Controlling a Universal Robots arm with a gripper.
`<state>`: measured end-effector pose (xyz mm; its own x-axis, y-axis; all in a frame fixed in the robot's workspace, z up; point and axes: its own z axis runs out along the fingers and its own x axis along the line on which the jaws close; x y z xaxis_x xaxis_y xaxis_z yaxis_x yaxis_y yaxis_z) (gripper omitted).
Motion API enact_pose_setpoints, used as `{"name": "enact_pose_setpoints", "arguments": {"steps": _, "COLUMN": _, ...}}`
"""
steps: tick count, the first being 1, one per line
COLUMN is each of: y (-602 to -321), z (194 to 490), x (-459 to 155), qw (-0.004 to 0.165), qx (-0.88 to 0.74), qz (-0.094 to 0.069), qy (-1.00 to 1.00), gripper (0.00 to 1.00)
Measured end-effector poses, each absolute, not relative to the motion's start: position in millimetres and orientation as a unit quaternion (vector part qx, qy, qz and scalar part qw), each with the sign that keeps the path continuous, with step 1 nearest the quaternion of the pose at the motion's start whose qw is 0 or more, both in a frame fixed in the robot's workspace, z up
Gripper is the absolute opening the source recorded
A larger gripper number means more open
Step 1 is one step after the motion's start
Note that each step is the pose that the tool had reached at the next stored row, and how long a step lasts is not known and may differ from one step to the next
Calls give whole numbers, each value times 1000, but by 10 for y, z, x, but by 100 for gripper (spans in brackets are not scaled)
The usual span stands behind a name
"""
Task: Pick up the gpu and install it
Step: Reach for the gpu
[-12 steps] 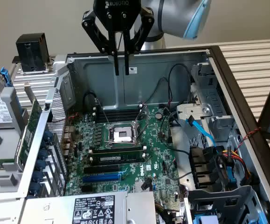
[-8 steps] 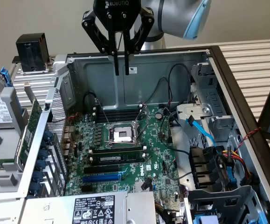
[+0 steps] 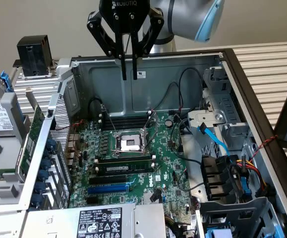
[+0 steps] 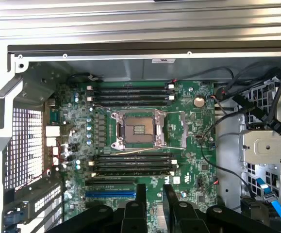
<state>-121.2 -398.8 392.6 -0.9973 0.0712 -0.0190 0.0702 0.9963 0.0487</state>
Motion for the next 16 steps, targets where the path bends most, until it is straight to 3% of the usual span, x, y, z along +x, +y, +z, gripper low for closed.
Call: {"name": "enact_pose_setpoints", "arguments": {"steps": 16, "y": -3988, "z": 3926, "x": -1532, "qw": 11, "qx": 35, "qz": 24, "qy": 999, "gripper": 28}}
